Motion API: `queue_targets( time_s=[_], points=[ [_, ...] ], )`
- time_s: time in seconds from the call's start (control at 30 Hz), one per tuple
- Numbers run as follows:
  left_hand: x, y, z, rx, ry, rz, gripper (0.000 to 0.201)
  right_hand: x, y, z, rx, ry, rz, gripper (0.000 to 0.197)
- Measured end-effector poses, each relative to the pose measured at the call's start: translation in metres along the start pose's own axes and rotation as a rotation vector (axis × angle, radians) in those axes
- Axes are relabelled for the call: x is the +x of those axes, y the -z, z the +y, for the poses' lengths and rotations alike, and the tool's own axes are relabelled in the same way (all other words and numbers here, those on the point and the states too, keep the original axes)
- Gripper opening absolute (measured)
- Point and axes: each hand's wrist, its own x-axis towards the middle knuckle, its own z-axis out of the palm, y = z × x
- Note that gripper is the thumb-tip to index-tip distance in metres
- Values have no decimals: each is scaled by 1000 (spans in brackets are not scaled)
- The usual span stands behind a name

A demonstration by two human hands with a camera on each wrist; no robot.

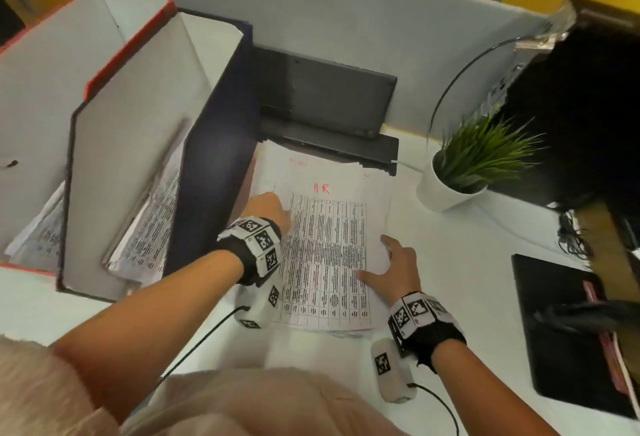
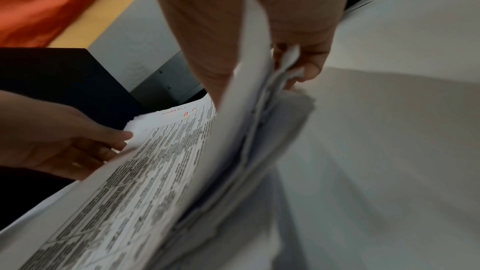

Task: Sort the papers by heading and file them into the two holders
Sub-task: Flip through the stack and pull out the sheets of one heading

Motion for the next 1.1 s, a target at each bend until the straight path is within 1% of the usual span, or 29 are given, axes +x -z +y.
queue_targets(
  time_s=[0.07,0.17,0.23,0.3,0.33,0.4,0.47,0.53,0.57,0.6,0.67,0.7,0.73,0.77,0.8,0.83,0.87,0.97,1.03,1.1],
  points=[
    [5,-9,-5,-94,68,14,32,-2,-1,2,-31,-7,-18,91],
    [6,-13,-4,-229,94,19,35,-5,-1,3,-62,-20,-35,91],
    [6,-13,-4,-292,51,54,29,-7,2,2,-73,-15,-24,91],
    [4,-12,-4,-362,-43,104,16,-8,8,-2,-61,14,22,89],
    [4,-10,-5,-389,-100,117,15,-8,12,-5,-38,36,56,87],
    [3,-7,-7,-431,-196,118,20,-4,22,-11,67,52,110,86],
    [2,-3,-10,-510,-234,106,23,2,32,-18,205,3,123,91],
    [-1,-1,-11,-632,-225,71,22,7,39,-22,325,-72,97,94],
    [-2,-1,-11,-676,-212,51,22,8,41,-23,383,-100,63,89],
    [-3,-1,-11,-698,-196,38,22,9,42,-23,424,-113,26,80],
    [-6,-1,-11,-689,-178,11,29,8,39,-22,454,-105,-15,51],
    [-7,-1,-11,-665,-172,19,34,7,37,-20,464,-86,-6,35],
    [-7,-1,-11,-598,-164,71,36,6,35,-20,492,-60,15,18],
    [-5,0,-12,-484,-159,151,36,4,34,-20,550,-31,34,11],
    [-2,1,-13,-366,-155,229,31,3,32,-17,609,-19,54,23],
    [1,2,-15,-283,-136,273,26,2,31,-15,673,-19,62,31],
    [4,4,-15,-247,-97,275,24,2,31,-12,686,-20,68,35],
    [11,4,-15,-235,52,185,40,-1,30,-8,699,-20,51,34],
    [13,3,-13,-184,101,112,45,0,29,-7,781,-73,38,34],
    [15,0,-11,-159,127,73,46,1,28,-6,859,-119,23,37]
  ],
)
